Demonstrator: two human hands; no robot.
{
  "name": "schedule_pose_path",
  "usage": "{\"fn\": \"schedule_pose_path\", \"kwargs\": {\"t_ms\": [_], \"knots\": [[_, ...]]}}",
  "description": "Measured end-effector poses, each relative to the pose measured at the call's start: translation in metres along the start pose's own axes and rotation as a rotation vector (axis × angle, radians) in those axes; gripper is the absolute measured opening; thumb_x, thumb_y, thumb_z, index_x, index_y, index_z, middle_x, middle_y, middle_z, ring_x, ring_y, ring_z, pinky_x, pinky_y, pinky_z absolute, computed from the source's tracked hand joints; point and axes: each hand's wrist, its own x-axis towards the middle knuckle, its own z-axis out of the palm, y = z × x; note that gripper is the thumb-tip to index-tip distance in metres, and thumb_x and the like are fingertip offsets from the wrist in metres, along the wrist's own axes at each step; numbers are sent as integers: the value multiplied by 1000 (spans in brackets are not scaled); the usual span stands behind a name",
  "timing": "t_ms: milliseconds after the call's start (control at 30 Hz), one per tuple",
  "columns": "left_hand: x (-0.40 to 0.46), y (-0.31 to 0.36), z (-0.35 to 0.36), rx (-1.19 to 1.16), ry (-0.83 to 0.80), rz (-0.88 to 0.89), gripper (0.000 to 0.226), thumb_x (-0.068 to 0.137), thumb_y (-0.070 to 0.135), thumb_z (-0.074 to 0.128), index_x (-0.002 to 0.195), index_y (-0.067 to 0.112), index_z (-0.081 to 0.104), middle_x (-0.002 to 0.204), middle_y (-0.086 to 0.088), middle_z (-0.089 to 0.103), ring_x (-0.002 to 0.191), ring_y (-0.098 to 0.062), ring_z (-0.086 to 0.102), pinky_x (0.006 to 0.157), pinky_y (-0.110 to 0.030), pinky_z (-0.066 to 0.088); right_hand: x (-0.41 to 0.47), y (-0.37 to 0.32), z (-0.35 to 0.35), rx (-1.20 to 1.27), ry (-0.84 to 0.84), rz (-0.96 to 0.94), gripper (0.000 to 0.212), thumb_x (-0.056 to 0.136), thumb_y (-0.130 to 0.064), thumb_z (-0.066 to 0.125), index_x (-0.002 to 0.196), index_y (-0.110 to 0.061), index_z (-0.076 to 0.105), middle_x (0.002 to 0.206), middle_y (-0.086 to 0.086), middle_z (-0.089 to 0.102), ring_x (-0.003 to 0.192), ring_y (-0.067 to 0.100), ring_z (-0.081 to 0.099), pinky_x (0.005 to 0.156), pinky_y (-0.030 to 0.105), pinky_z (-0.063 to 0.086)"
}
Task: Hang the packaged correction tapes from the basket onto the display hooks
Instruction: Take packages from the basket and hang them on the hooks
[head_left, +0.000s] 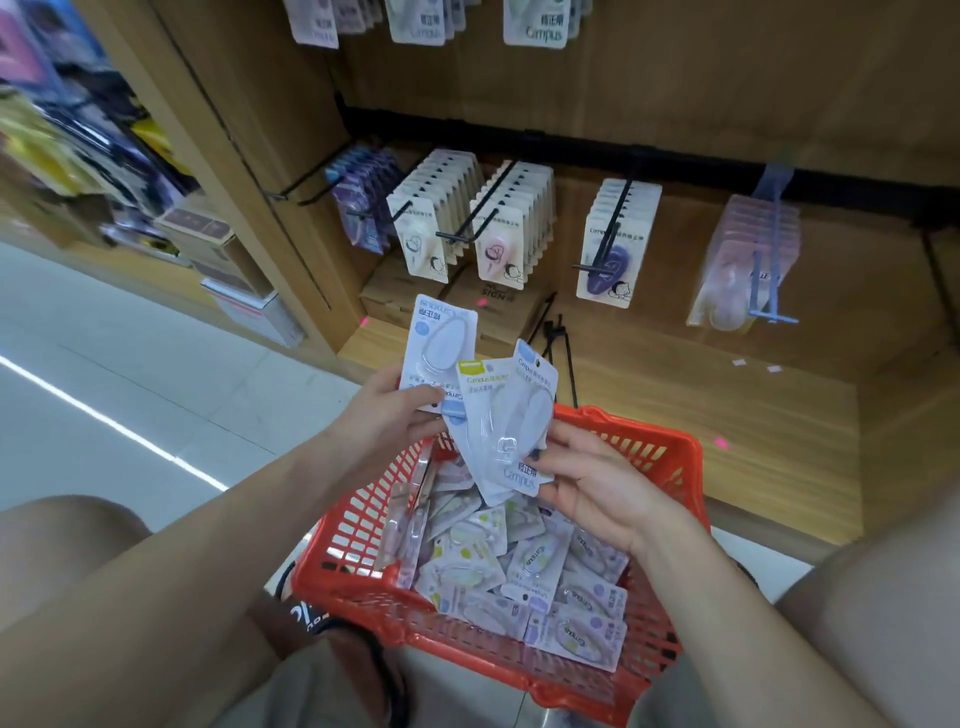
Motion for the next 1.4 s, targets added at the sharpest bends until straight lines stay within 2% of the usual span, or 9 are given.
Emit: {"fn": "schedule_pose_path", "kwargs": {"t_ms": [100,433,567,700,933,1000,1200,1300,1400], "knots": [[-2,20,-6,-29,-92,-30,31,102,-3,54,129,12,64,125,-10,75,114,-28,73,95,-38,61,1,-8,8,20,6,-56,43,97,16,50,135,-3,60,130,21,71,117,31,72,94,36,61],[-7,38,-7,190,-187,79,41,96,-12,54,118,19,69,120,-5,77,110,-24,74,86,-32,62,11,-18,34,64,-53,-150,53,87,5,64,139,-3,60,136,24,66,125,34,67,93,34,60],[2,42,-6,111,-183,116,40,101,19,65,138,32,56,131,2,73,118,-21,71,91,-36,62,15,-20,38,100,-28,-177,45,89,7,63,133,-5,67,137,25,65,124,35,67,93,34,60],[9,54,-6,-45,-154,7,35,108,46,47,138,29,58,128,-4,74,117,-27,72,90,-42,63,19,-28,42,125,-26,-192,46,89,8,65,134,-4,67,135,27,66,117,33,71,89,33,61],[17,62,-3,39,-164,-32,32,109,37,50,129,20,68,120,-6,77,109,-24,75,87,-38,64,21,-37,47,98,-73,-185,53,92,8,60,144,-3,57,139,30,62,129,41,63,102,42,57],[19,60,0,104,-134,25,31,102,37,61,128,22,68,118,-4,78,107,-24,76,92,-44,61,20,-39,48,73,-77,-184,54,93,7,59,146,-3,54,138,29,63,126,39,66,100,41,59],[21,53,8,234,-137,143,62,82,47,70,141,37,57,141,5,65,132,-28,60,115,-58,43,18,-42,50,12,-112,-165,53,95,14,55,144,-5,56,136,31,63,122,39,67,94,39,60],[21,55,6,247,-107,167,65,72,57,74,130,31,61,129,1,71,121,-25,67,109,-59,49,17,-44,49,-17,-92,-176,55,93,12,59,145,-6,55,137,29,64,124,40,66,97,41,60],[26,57,0,143,-26,178,46,76,50,76,109,22,60,110,-11,75,95,-33,75,93,-65,54,19,-48,51,-31,-17,-227,58,88,7,63,144,-10,56,138,22,66,124,37,67,96,40,61]]}}
